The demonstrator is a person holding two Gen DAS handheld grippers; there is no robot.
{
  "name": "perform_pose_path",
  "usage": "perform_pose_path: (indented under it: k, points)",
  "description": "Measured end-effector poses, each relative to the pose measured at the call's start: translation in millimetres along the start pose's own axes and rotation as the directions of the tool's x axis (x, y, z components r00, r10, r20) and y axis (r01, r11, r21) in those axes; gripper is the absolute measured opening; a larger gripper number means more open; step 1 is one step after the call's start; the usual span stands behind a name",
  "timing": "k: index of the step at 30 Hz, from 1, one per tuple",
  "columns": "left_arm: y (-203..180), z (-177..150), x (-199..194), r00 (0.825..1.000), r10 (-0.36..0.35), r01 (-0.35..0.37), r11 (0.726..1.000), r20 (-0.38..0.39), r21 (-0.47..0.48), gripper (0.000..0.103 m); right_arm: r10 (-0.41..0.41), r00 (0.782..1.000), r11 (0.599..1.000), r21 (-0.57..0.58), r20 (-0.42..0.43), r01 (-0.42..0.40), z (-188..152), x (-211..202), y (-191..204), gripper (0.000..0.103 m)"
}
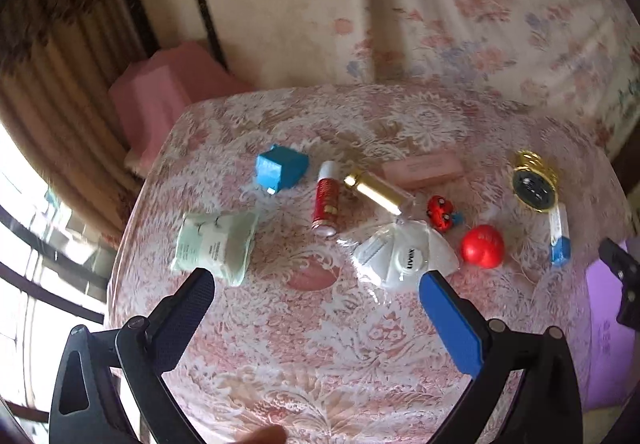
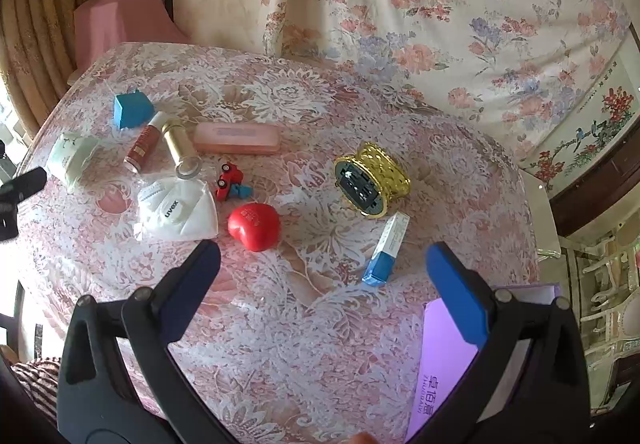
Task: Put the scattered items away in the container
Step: 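Move both tools toward the scattered items on the table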
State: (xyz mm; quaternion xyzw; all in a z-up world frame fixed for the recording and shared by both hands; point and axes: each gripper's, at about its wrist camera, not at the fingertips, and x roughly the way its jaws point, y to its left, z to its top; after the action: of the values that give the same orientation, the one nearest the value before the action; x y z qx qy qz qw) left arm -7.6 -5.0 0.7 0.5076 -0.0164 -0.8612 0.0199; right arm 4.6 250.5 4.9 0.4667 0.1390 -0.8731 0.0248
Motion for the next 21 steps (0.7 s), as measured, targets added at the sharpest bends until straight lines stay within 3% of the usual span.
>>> perform_pose_path:
  k: [3,5,13,17,21]
  points:
    - [8.7,12.3,5.8,0.995,-0.097,0.096,0.993,-0.014,-0.071,0.103,-0.025,1.0,0.999,-0.023,0.002,0.025,3.1,0.6,2.9,0.103]
    - [13.7,23.5,8.8,0.994,-0.113,0.112,0.988,-0.001,-0.104,0.103,-0.03,1.0,0.999,-0.032,0.005,0.03,6.2,0.3,3.9,0.103]
    - [42.2,48.0,-5.1,0.997,-0.072,0.075,0.989,0.033,-0.125,0.103,-0.009,1.0,0.999,-0.046,0.007,0.009,2.8,2.4,9.8,0.103]
    - [30.3,42.6,-6.5,1.0,-0.012,0.014,0.993,0.018,-0.118,0.103,0.0,1.0,0.998,-0.059,0.002,0.0,2.9,2.6,14.6,0.103]
    - [27.4,28.7,-7.0,1.0,-0.003,0.004,0.987,0.005,-0.159,0.103,0.007,1.0,0.997,-0.075,0.003,-0.006,4.0,-0.1,19.9,0.103]
